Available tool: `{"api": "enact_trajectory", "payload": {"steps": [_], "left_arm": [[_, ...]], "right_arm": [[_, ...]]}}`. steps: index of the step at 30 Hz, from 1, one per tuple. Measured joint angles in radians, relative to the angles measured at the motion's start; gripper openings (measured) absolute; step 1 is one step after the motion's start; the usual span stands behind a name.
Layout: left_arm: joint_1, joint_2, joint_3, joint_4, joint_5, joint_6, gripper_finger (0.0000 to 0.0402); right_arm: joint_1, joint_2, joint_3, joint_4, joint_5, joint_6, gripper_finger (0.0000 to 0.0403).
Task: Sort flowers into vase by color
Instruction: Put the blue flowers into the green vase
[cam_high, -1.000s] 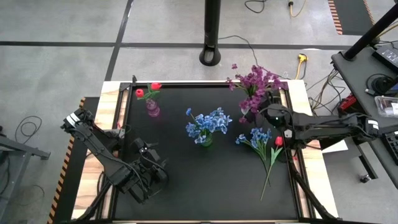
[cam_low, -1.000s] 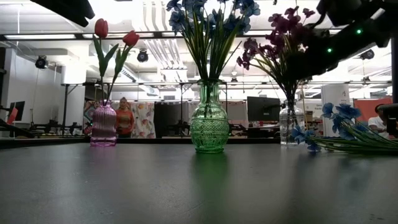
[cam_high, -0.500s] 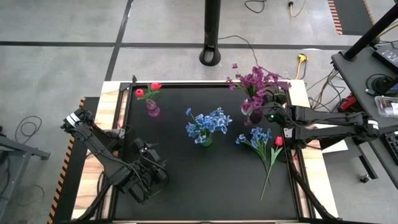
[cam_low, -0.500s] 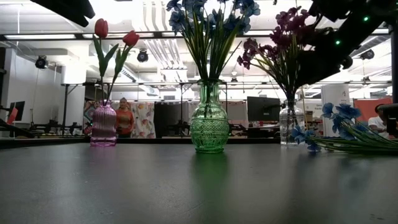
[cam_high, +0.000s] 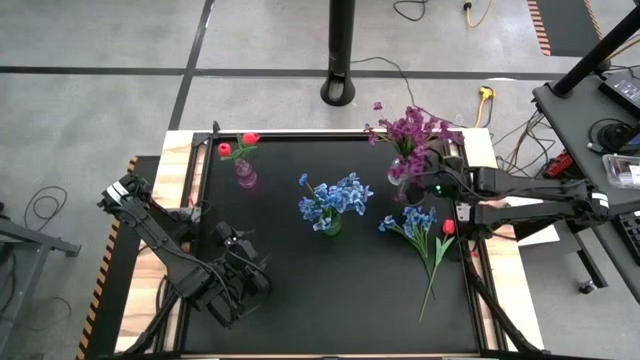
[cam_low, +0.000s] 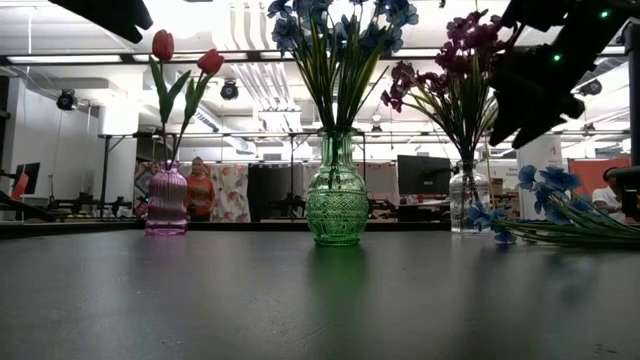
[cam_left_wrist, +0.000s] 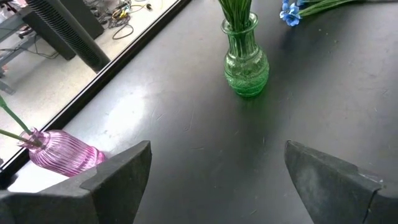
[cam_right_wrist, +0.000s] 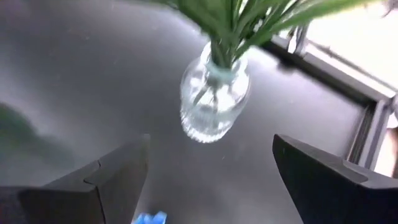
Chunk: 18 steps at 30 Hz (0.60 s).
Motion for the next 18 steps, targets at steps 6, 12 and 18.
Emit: {"api": "enact_trajectory", "payload": {"steps": [6, 12, 18], "left_arm": [[0.000, 0.000, 0.000, 0.000, 0.000, 0.000, 0.0348], [0.000, 0.000, 0.000, 0.002, 0.010, 0.000, 0.0348], [0.000, 0.000, 0.000, 0.003, 0.020, 0.000, 0.0348]], "right_arm": [[0.000, 0.000, 0.010, -0.095, -0.102, 0.118, 0.0329], [0.033, 0.000, 0.008, -0.225, -0.216, 0.279, 0.0327], [0.137, 0.001, 0.007, -0.258, -0.305, 0.415, 0.0327]]}}
